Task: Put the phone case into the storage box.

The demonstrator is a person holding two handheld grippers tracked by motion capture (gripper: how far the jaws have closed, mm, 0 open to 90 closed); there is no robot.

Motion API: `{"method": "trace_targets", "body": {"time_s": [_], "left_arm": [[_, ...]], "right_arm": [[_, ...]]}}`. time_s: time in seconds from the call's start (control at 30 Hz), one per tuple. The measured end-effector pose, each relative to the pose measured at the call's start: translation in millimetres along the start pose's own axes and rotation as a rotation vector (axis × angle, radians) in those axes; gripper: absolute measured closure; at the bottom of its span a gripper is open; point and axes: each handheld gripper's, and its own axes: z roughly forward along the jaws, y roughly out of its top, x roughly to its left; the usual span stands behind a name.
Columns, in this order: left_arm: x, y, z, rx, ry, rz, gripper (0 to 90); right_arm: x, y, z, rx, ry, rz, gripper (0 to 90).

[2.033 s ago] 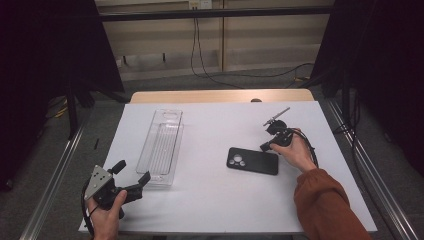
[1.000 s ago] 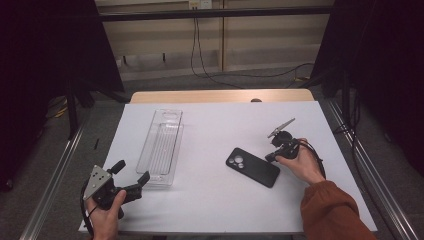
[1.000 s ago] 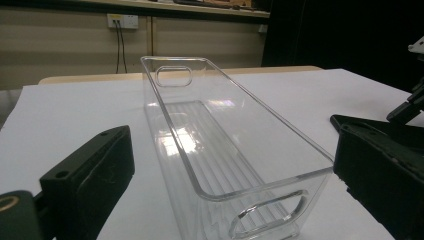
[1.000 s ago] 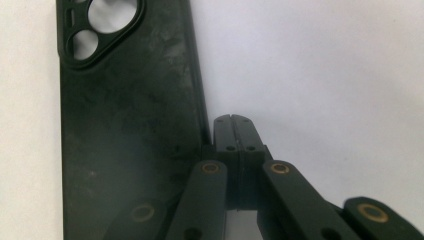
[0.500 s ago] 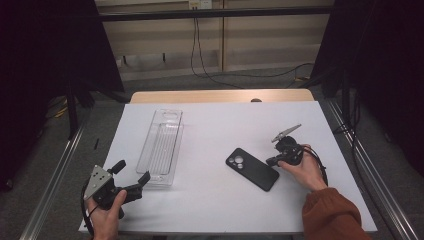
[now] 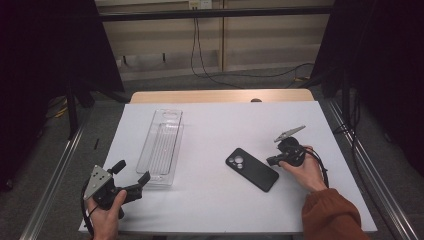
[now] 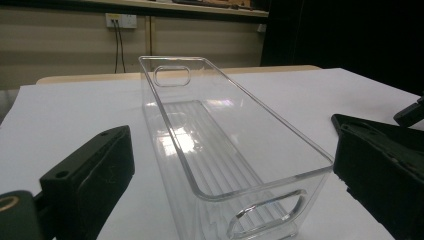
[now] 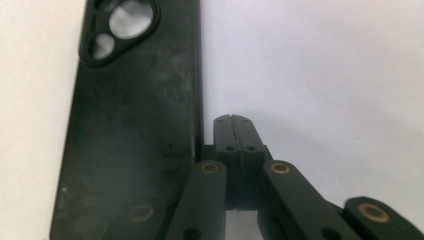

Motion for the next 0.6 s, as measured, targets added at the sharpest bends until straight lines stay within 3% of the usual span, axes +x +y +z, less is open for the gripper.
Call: {"method": "trace_targets", "body": {"time_s": [0.07,0.13,0.23,0.27,0.3,0.33,0.4,0.43,0.5,0.6], "left_arm": [[0.3,0.0,0.0,0.002,0.000,0.001,3.0],[0.5,0.2,-0.4,-0.002,0.001,-0.001,3.1],[0.5,0.4,-0.5,-0.005,0.001,-0.006,3.0],[0.8,0.6,-0.7,-0.007,0.003,-0.007,3.0],[0.8,0.6,-0.7,-0.007,0.003,-0.007,3.0],[1.0,0.6,-0.8,-0.007,0.003,-0.008,3.0],[1.5,0.7,-1.2,-0.005,0.004,-0.003,3.0],[1.3,0.7,-1.0,-0.010,0.005,-0.009,3.0],[1.7,0.7,-0.9,-0.009,0.004,-0.007,3.0],[1.5,0.8,-0.9,-0.009,0.002,-0.004,3.0]], "right_arm": [[-1.7,-0.7,-6.7,-0.069,0.002,0.010,87.8],[-1.3,-0.9,-11.9,-0.113,-0.007,0.010,77.3],[-0.3,-1.3,-16.3,-0.132,-0.007,0.005,76.6],[0.1,-1.9,-18.6,-0.160,-0.005,0.004,59.7],[0.1,-1.9,-18.6,-0.160,-0.005,0.004,59.7],[0.7,-2.4,-20.1,-0.169,-0.018,0.009,47.8],[1.4,-3.1,-21.1,-0.179,-0.014,0.009,43.4],[3.1,-4.1,-23.4,-0.190,-0.018,0.008,28.0],[4.1,-5.7,-26.2,-0.200,-0.011,0.018,14.7],[6.1,-9.8,-31.4,-0.225,-0.006,0.006,5.0]]}}
